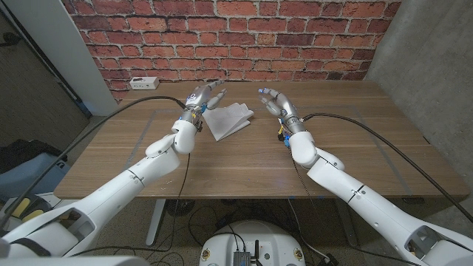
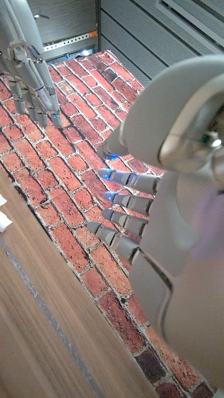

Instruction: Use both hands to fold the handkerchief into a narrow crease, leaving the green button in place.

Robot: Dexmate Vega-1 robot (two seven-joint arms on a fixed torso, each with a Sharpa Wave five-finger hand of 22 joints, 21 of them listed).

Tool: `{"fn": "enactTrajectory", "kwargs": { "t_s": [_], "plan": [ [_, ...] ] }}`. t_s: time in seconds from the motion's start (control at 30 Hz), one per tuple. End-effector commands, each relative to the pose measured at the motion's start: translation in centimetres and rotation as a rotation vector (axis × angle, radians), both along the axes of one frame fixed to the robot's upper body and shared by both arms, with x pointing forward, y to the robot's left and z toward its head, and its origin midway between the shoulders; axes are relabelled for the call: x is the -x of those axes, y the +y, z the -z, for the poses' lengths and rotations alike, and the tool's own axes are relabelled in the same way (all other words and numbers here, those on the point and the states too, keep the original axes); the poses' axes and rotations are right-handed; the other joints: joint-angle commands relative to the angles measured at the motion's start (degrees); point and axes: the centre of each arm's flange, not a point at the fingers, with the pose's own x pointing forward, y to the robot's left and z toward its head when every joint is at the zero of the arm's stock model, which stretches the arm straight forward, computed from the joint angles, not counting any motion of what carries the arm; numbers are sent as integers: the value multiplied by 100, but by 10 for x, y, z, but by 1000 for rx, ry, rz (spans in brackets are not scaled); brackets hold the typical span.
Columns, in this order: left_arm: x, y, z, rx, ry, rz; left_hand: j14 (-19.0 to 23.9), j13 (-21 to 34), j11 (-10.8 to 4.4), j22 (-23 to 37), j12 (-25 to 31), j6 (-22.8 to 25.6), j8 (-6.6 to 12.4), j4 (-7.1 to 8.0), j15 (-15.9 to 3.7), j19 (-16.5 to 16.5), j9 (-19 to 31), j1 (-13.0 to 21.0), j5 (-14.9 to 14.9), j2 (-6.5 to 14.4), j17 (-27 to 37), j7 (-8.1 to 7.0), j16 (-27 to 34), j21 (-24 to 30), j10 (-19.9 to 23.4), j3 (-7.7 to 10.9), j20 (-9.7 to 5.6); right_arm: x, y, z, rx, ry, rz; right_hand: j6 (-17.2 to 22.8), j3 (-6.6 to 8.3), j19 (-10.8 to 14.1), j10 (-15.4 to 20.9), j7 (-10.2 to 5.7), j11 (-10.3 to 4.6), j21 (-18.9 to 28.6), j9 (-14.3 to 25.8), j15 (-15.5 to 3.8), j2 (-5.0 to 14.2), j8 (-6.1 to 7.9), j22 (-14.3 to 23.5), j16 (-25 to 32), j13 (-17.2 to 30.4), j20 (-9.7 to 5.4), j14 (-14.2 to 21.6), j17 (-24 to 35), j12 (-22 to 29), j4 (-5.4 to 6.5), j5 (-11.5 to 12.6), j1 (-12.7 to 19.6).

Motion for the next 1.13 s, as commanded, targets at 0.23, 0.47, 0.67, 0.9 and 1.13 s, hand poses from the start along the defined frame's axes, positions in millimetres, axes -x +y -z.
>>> {"fn": "enactTrajectory", "kwargs": {
  "t_s": [0.23,0.47,0.67,0.9,1.13],
  "plan": [
    [-3,20,11,230,101,277,-87,-9,105,18,38,13,27,24,-108,-137,13,-184,-19,-7,18,138,6,-52,-115,89,112,-4,-9,10,-195,20,-187,60,-16,7,54,121,117,-4,8,-165,-4,27,16,76,17,26,60,10,47,15,45,-64],
    [-1,30,18,284,138,365,-159,-10,192,25,46,5,33,38,-48,-198,13,-275,-25,-7,20,199,4,-69,-161,109,132,-4,-7,16,-259,25,-267,44,-33,2,54,170,169,-5,7,-82,-58,21,18,76,16,43,96,-2,48,8,46,-104],
    [0,40,23,327,146,444,-199,-14,222,35,82,49,58,36,13,-170,12,-440,-32,-22,18,315,30,-48,-179,145,-210,-3,-6,22,-320,14,-334,33,-46,-1,66,247,298,-5,4,-5,-136,19,20,59,16,90,138,-29,53,-12,47,-158],
    [-17,50,33,440,205,670,-150,-24,365,25,182,188,96,-26,137,-134,6,-680,-31,-37,-4,919,73,-27,-16,259,-731,-3,-33,36,-491,-52,-345,-9,-41,154,130,447,619,47,0,144,-208,12,18,21,15,-189,220,-61,72,-44,40,-290],
    [-30,51,44,526,267,656,-137,-25,430,26,186,180,78,4,204,-155,5,-777,-21,16,-1,988,83,-28,-6,318,-699,21,-17,47,-579,-131,-368,74,-19,196,183,567,679,55,0,195,-168,49,15,23,15,-246,280,-54,88,-26,45,-366]
  ]
}}
